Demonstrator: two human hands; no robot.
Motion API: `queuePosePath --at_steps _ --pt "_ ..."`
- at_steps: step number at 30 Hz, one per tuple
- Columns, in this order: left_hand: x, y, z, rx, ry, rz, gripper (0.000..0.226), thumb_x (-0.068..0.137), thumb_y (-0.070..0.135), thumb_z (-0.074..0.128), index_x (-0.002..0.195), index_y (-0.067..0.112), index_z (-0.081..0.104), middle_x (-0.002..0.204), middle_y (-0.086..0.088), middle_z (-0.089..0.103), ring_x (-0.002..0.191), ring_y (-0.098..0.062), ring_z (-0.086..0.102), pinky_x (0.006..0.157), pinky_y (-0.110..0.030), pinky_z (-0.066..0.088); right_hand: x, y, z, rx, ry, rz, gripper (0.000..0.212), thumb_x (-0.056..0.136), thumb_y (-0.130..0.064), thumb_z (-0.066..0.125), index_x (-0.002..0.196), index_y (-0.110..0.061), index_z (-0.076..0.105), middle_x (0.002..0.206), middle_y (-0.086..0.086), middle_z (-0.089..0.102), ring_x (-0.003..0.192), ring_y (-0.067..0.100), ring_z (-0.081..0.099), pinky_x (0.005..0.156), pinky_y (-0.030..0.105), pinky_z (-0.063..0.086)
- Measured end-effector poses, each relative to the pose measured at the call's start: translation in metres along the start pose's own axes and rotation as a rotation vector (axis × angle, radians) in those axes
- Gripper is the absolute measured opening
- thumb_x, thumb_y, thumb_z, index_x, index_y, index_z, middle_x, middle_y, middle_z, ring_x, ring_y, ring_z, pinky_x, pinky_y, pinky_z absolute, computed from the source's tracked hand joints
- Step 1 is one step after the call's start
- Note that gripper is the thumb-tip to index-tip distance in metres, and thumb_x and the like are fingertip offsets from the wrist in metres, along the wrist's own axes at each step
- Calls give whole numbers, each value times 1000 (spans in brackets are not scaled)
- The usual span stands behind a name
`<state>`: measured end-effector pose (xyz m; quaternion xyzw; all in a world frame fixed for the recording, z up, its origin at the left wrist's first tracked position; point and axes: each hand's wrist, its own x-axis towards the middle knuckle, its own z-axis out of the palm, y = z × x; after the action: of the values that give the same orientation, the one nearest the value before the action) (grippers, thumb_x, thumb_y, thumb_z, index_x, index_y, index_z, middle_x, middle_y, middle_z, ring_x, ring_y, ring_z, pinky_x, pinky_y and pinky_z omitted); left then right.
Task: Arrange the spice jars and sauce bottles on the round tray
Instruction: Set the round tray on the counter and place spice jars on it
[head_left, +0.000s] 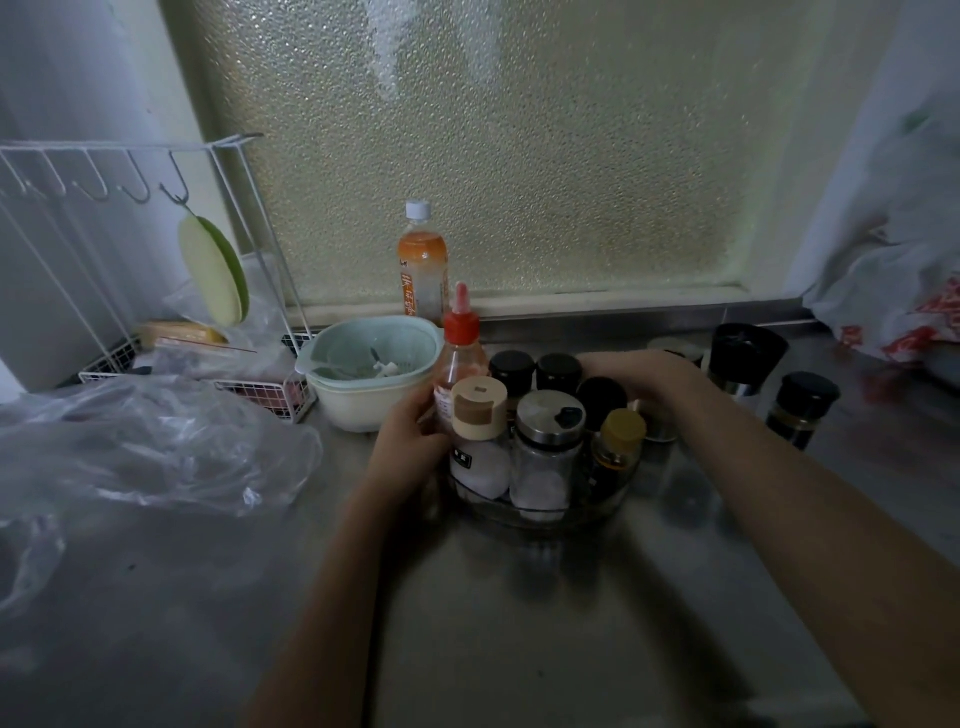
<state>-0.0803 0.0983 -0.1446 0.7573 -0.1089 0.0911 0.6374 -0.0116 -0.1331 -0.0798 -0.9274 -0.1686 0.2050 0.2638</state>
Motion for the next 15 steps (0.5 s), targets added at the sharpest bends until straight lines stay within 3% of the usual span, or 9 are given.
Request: queuePosePath --at_steps 2,5,8,10,13,15 --pt "1 -2 -1 40 13 5 53 73 -20 61 110 18 61 101 5 68 90 9 65 75 -11 51 4 9 -3 16 144 -75 21 87 -1 57 104 -13 59 102 10 65 91 21 61 79 32 50" --pt "2 -7 1 183 162 1 34 76 -1 69 93 29 66 85 12 70 77 7 65 71 -20 53 -3 9 -1 226 349 -152 43 81 11 55 115 -15 53 110 11 62 102 25 59 87 37 47" --pt "1 -7 0 364 387 -52 4 79 22 69 83 21 70 73 2 71 70 -13 66 71 -38 57 0 11 3 250 336 -140 33 84 4 55 111 -15 57 114 9 65 107 25 61 96 40 48" --pt "-3 -3 -2 415 424 -101 17 81 26 66 70 14 68 67 -4 70 66 -24 66 69 -45 57 -2 8 7 247 223 -127 33 86 0 57 114 -16 58 111 5 66 103 19 63 90 30 51" --pt "-14 11 -5 403 390 -158 28 82 27 67 61 7 68 58 -8 69 59 -26 67 68 -46 58 -8 1 12 349 163 -160 32 88 7 51 111 -15 55 94 -7 62 84 1 58 66 6 47" --pt "-21 19 -5 403 322 -173 19 80 17 68 62 12 71 59 -5 69 61 -21 66 70 -39 58 -10 2 15 443 146 -167 36 89 9 46 113 -16 54 97 -4 64 85 4 60 68 9 50"
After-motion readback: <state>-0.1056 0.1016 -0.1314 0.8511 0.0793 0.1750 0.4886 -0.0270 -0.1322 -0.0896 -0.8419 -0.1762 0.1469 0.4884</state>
